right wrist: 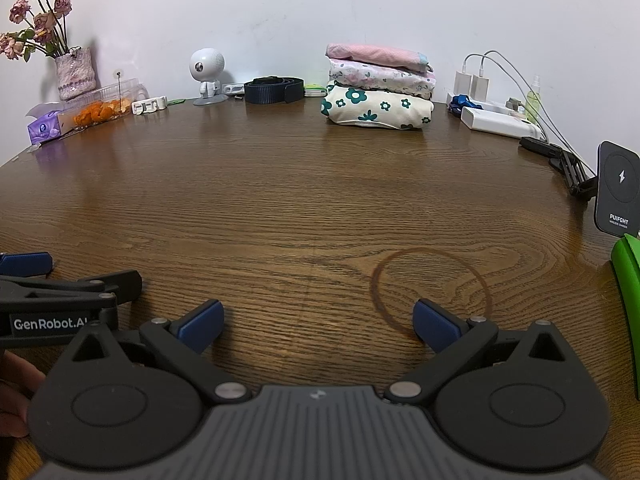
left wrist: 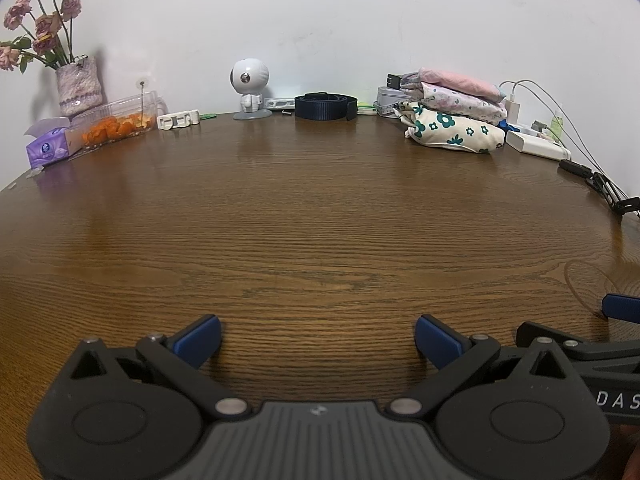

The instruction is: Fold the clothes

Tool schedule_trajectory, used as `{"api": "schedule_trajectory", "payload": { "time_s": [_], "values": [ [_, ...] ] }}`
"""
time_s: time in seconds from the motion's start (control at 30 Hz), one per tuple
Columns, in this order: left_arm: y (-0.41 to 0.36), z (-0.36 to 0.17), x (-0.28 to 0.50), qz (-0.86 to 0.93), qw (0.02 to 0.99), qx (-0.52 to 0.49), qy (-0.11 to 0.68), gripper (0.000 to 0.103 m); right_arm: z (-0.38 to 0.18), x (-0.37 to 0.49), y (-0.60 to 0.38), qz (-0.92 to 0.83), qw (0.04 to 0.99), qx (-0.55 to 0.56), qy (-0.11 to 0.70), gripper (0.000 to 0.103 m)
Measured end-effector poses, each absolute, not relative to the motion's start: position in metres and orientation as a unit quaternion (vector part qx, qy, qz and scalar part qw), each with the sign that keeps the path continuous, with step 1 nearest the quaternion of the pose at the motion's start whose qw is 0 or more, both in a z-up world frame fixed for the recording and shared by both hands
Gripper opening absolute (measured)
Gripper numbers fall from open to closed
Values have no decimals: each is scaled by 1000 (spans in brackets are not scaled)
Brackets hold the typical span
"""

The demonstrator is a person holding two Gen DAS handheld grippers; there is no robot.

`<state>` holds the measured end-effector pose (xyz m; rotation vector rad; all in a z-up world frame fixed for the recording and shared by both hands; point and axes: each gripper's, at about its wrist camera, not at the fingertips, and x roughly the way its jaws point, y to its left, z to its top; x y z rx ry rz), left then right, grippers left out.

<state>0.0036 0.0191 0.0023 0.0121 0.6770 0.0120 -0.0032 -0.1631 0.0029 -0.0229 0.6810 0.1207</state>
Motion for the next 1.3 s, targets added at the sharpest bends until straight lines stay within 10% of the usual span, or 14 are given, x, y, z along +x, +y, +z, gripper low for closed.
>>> {"api": "schedule_trajectory", "payload": {
  "time_s": [1.3],
  "values": [
    [17, 2, 4, 6, 943, 6, 332, 103, 3, -4, -162, 58, 941, -10, 333, 102]
  ]
}}
